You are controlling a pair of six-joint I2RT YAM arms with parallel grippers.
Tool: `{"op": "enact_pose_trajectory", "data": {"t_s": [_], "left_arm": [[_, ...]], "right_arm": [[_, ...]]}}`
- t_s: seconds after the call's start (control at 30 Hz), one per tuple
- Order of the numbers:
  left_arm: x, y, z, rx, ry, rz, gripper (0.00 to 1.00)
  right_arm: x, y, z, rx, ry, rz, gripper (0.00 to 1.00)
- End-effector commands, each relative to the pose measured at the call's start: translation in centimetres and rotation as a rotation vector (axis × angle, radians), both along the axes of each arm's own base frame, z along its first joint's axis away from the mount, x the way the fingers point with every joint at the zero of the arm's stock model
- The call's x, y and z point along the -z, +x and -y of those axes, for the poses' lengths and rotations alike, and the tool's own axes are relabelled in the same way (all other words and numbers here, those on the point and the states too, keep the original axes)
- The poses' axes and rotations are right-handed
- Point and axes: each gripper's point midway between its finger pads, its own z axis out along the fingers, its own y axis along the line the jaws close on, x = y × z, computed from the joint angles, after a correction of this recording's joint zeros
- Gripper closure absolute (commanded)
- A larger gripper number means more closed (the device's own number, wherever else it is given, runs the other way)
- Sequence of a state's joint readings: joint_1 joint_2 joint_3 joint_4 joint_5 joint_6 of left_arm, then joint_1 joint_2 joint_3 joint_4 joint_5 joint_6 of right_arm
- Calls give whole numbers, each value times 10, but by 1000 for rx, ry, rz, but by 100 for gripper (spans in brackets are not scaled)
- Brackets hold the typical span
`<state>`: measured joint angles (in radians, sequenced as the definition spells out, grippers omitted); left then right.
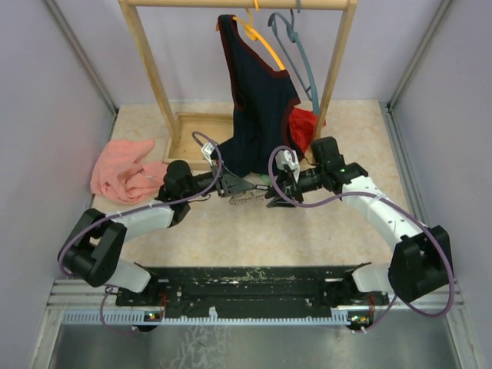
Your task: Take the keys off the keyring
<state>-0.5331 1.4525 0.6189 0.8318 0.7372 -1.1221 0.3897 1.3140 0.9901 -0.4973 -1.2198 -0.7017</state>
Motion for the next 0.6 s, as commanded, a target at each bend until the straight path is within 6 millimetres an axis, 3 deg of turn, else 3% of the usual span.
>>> {"op": "enact_pose_trajectory", "data": {"t_s": [0.0, 0.3, 0.57], "left_arm": [[-42, -15, -4, 56, -152, 58, 100], [-68, -16, -7, 58, -294, 20, 100], [-78, -12, -4, 31, -361, -25, 100]], "right_arm": [[-36, 2, 1, -17, 47, 158, 68], [-46, 28, -5, 128, 24, 208, 70], [-63, 15, -17, 86, 53, 213, 69]]}}
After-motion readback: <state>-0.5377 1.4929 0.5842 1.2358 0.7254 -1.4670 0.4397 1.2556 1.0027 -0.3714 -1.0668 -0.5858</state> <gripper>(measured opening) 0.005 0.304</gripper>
